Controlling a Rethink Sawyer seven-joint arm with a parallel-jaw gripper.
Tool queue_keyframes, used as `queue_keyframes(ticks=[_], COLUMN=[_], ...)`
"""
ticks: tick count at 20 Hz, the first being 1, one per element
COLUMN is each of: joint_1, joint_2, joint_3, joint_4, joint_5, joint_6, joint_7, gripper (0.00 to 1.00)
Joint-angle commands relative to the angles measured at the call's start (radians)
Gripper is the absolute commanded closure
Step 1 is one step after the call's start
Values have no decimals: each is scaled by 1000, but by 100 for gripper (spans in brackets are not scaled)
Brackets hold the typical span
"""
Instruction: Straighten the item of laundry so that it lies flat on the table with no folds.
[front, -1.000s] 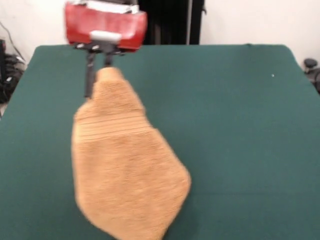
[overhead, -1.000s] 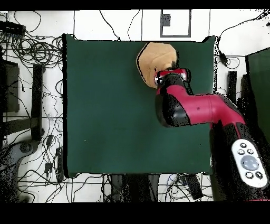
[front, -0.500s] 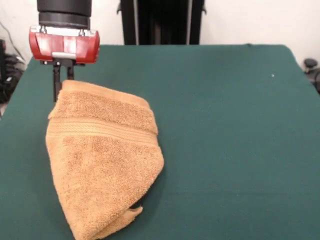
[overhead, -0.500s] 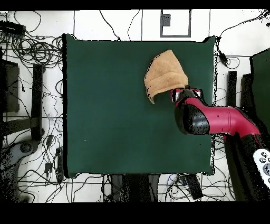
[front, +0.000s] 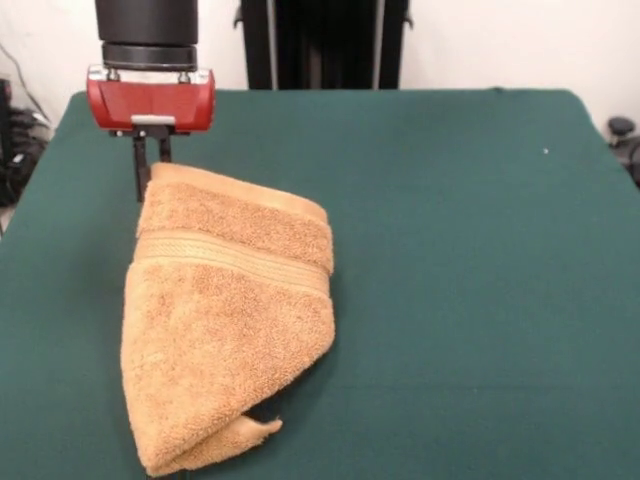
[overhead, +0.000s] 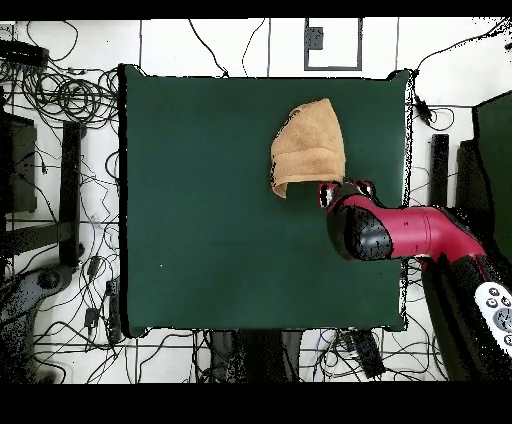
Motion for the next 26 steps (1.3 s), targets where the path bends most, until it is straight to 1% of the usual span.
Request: queue_keyframes(ticks=[1,5,8,9,12,16,19,23,26], joint_1=[15,-20,-18,-29,-22,-16,17,36,56], joint_2=[-13,-59,-77,-93,-108,-115,-97,-86,-85], joint_3=[130,132,130,133,124,108,80,56,40], joint_4=[93,127,122,133,131,129,108,100,87], joint_5=[-27,-40,-50,-47,-63,-91,-127,-164,-183], joint_6=[192,277,353,372,420,471,499,531,587], joint_7=[-358,-434,-487,-514,-546,-589,-586,-600,-623], gripper=[100,100,100,100,100,100,100,100,100])
